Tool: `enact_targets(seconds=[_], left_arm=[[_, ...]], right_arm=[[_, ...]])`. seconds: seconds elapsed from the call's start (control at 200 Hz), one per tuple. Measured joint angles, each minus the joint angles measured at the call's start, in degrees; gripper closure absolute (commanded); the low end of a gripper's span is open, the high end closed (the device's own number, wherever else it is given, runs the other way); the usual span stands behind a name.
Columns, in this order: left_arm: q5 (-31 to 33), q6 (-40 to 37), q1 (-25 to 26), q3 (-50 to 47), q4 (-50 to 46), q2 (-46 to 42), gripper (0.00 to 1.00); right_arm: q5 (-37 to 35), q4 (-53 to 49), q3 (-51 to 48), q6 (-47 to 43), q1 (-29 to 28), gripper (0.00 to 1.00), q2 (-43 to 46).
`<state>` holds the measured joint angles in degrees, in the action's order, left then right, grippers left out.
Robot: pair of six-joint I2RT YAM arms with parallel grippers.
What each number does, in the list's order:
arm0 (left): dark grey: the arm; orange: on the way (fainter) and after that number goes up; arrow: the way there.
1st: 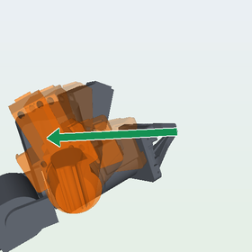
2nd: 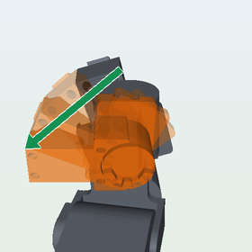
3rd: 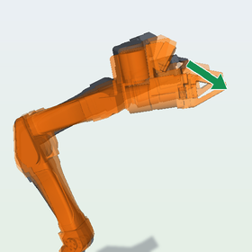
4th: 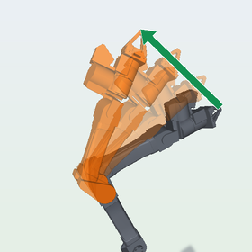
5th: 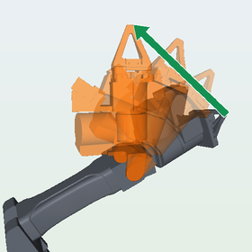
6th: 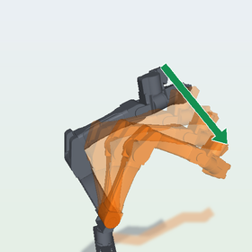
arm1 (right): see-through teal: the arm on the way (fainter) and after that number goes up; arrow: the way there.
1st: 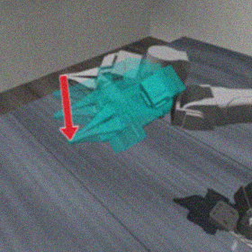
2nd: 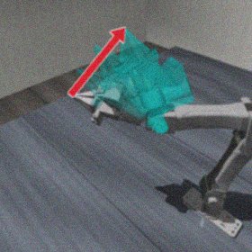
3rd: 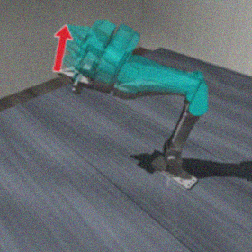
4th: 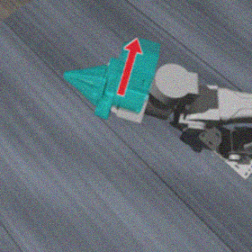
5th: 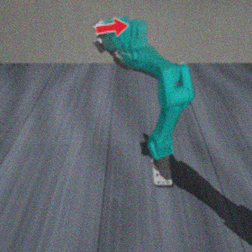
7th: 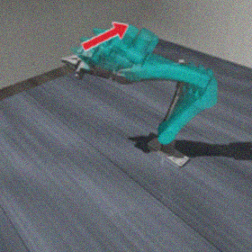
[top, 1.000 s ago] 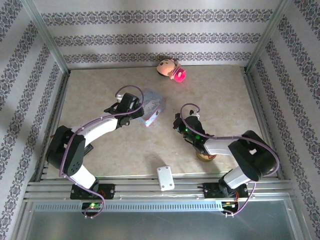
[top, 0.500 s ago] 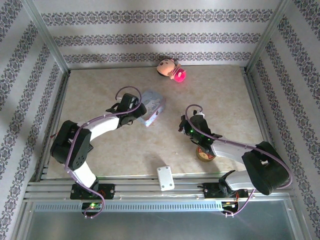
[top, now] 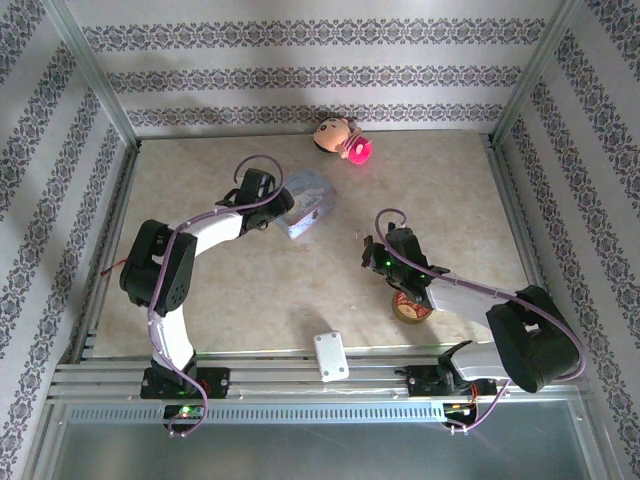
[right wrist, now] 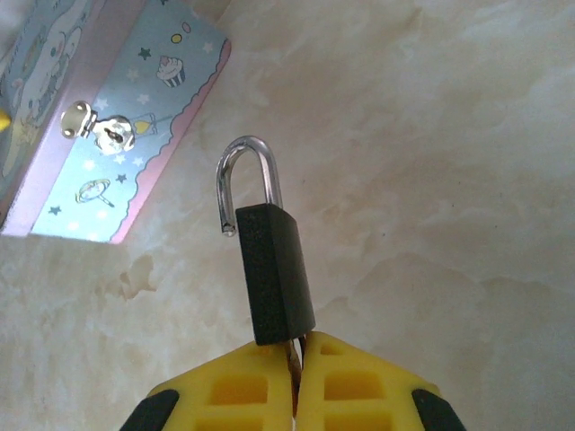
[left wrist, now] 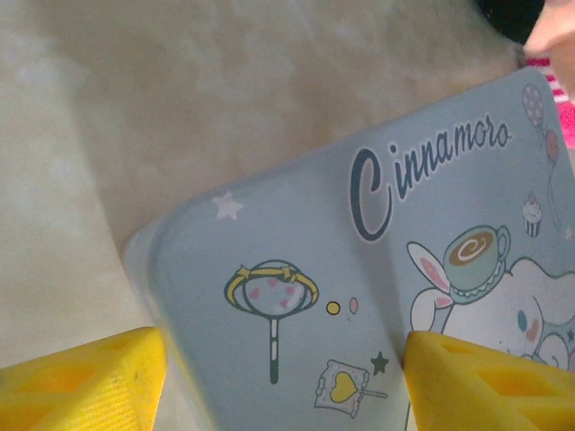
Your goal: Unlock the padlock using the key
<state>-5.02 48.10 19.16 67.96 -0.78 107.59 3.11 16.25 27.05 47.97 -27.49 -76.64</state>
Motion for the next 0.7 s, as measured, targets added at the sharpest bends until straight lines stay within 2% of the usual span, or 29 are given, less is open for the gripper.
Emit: enact_targets(seconds=[0.47,0.7], left_arm=[[-4.68,-1.97,-3.43,12.59,1.49,9.66,0.30],[-7.87,-1.51,-4.63,18.62,3.17,13.22,0.30]], right_arm=[[0.87,-3.08,2.80,-4.15,0.37,1.00,-0.09],[0.52,-6.32,7.04,-8.15,0.39,1.00,-3.91]])
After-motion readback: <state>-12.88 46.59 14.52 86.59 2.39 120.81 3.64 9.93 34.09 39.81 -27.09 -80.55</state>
